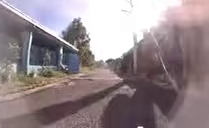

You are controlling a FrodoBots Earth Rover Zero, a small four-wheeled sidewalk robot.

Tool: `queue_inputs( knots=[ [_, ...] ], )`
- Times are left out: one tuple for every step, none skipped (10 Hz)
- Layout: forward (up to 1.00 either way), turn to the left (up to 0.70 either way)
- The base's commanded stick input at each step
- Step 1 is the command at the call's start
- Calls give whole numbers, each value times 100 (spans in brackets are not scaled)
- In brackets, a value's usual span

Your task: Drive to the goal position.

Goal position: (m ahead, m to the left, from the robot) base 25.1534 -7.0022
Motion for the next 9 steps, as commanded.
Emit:
queue_inputs(
  knots=[
    [100,0],
    [100,-9],
    [100,-19],
    [100,0],
    [100,0],
    [100,0],
    [100,0],
    [100,0],
    [100,0]
  ],
)
